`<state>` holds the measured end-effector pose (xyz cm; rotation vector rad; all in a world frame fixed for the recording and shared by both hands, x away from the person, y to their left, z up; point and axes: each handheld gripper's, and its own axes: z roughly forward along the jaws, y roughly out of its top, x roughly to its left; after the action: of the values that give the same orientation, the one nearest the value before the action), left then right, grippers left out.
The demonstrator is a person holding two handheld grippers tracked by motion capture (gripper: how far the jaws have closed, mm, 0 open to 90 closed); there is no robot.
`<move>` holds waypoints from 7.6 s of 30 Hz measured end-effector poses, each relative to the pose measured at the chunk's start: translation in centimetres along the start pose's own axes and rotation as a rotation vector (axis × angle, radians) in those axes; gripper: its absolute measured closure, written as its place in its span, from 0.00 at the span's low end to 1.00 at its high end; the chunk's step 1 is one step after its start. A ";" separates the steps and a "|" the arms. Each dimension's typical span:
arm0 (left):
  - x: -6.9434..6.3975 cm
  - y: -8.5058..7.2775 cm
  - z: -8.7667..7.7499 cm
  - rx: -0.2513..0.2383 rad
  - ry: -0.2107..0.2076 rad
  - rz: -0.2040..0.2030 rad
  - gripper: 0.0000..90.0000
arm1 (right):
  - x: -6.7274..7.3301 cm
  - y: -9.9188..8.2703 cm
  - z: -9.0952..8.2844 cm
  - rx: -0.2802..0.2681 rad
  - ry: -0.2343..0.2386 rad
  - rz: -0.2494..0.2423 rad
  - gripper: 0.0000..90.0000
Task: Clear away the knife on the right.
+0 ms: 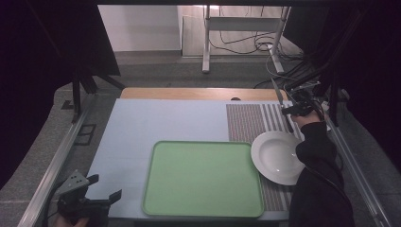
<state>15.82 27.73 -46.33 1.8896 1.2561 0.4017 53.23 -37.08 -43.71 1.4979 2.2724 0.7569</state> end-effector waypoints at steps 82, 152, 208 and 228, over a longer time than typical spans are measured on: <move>0.0 0.1 0.1 0.009 0.004 0.001 0.00 | 25.5 -13.2 -2.5 0.304 0.375 -0.465 0.88; -0.1 0.1 0.2 0.015 0.010 0.007 0.00 | 20.8 -10.4 -1.5 0.222 0.266 -0.417 0.91; 0.0 0.1 0.2 0.017 -0.012 0.006 0.02 | 19.8 -12.4 -5.7 0.007 0.248 -0.353 0.00; 0.0 0.1 0.2 0.018 -0.012 0.004 0.02 | 18.0 -14.3 -7.5 -0.029 0.226 -0.297 0.00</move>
<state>16.07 27.64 -46.38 1.9075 1.2522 0.3817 31.35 -27.00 -45.47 1.0718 2.5581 0.9010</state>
